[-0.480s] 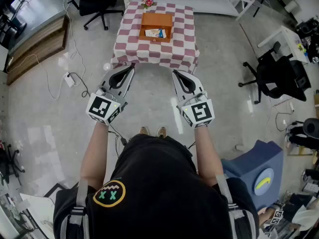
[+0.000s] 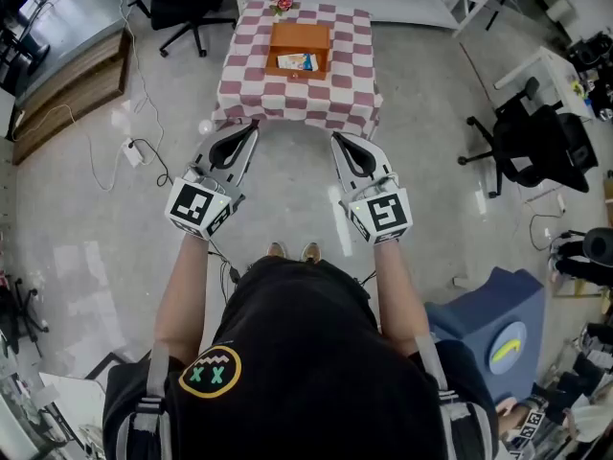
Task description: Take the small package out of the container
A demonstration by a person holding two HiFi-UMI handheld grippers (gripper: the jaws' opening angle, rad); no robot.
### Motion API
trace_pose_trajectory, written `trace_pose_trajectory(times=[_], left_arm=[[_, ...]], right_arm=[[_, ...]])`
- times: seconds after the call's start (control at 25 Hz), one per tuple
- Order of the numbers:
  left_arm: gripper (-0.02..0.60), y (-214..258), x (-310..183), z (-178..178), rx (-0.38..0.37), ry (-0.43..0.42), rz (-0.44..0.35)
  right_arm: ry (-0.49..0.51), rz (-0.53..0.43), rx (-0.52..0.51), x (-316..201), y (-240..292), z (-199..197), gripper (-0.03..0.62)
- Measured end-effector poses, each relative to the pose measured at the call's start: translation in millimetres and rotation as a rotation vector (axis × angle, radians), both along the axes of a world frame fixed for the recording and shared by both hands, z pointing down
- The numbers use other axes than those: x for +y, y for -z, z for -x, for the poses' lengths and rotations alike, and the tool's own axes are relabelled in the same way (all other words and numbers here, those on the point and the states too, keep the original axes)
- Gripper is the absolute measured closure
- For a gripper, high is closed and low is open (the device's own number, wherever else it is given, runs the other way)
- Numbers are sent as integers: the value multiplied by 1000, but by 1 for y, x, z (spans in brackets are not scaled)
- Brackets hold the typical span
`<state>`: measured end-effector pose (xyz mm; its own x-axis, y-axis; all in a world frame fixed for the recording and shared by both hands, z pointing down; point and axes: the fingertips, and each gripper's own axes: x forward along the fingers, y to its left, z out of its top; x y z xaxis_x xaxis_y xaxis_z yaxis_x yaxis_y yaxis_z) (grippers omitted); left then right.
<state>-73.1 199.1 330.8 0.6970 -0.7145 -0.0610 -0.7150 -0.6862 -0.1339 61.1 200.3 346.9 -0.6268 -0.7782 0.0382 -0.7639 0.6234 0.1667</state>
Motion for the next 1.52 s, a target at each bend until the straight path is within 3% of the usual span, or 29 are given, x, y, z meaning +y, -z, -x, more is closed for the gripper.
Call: trace_pose_trajectory(times=[0.64,1.0,1.52], left_arm=[[565,-2,-6,-2,-5,-5,9],[565,-2,-11,-2,-5,-8,9],[565,-4,-15,0,-5,-9,14]], right_arm=[[26,0,8,-4,-3,6,576],[-6,1,-15,-11,-1,-1,574],[22,3,-18,-13,-2,3,458]])
